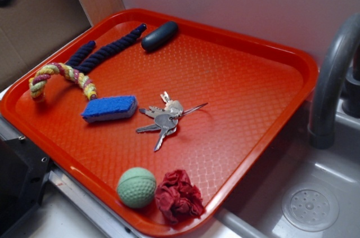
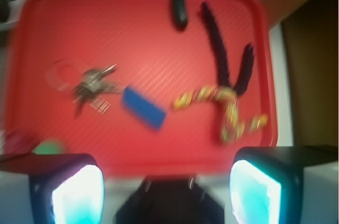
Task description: Grab the plastic pickle.
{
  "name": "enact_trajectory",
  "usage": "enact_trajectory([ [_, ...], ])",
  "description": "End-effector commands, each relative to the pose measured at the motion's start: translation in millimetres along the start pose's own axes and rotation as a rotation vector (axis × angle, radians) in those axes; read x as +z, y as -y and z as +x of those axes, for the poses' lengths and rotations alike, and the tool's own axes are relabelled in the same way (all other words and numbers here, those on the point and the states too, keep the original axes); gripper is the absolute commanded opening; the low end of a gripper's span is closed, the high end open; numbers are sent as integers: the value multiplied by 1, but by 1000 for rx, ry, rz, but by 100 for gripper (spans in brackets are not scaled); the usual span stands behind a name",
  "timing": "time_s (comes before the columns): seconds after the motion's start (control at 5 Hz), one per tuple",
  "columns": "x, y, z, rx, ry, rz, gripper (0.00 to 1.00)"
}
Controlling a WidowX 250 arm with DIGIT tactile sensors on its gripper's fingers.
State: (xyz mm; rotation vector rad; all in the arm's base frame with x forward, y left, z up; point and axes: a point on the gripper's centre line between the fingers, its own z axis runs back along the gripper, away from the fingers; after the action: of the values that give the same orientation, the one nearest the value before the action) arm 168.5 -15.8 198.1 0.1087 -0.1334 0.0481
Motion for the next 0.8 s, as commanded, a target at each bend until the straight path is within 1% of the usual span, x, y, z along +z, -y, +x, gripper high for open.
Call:
enact_trajectory([
  [0.0, -74, -8, 76, -76, 53, -154, 100],
  [0.2, -110, -19, 106, -54, 67, -182, 100],
  [0.4, -119, -29, 112, -15, 43, -151, 100],
  [0.6, -119, -29, 112, -15, 43, -151, 100],
])
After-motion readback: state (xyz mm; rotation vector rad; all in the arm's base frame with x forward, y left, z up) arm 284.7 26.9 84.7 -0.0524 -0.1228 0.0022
